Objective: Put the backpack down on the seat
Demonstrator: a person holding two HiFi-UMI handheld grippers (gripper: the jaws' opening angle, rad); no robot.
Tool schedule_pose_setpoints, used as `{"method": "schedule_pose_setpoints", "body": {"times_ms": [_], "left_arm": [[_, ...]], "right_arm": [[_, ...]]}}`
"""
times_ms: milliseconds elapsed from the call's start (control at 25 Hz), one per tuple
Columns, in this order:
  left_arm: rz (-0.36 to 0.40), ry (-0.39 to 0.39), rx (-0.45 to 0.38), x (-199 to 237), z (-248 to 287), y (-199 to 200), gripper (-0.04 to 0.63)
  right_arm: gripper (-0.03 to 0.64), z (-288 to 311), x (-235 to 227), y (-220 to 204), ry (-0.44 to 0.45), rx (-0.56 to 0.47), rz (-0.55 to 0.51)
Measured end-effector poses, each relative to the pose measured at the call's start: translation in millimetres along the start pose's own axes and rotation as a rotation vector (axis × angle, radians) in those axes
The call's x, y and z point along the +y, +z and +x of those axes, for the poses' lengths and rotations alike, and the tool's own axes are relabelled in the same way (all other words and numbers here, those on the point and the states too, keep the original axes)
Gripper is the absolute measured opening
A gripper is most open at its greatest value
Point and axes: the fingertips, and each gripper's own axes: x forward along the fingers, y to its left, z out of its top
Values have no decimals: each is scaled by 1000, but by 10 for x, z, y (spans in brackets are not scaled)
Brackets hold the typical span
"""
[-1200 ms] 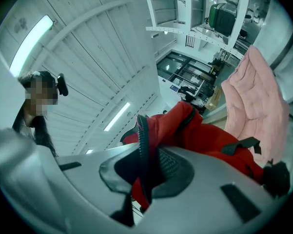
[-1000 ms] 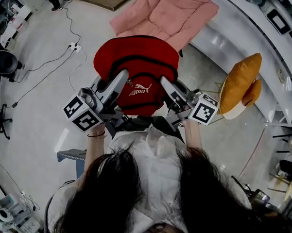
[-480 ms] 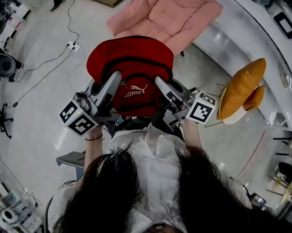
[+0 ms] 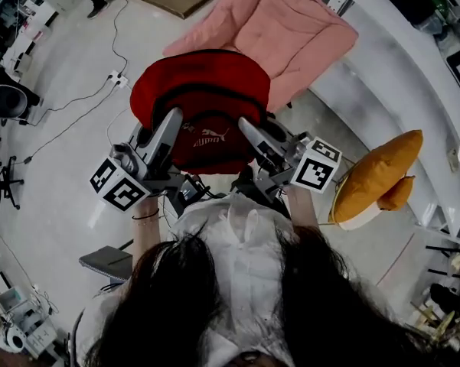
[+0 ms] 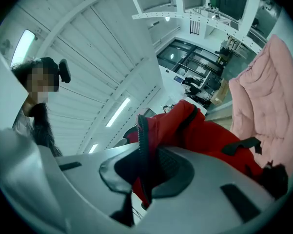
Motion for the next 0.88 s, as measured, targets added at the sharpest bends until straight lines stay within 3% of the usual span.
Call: {"method": "schedule_pose_setpoints", "body": {"times_ms": [320,880], "left_arm": [[23,8,-3,114,902,-4,46],[-14,5,89,532,1401,-162,46]], "right_arm": [[52,-72,-537,753,7,-9,-33],[52,-49,-1030,887,-70,-46,24]]}}
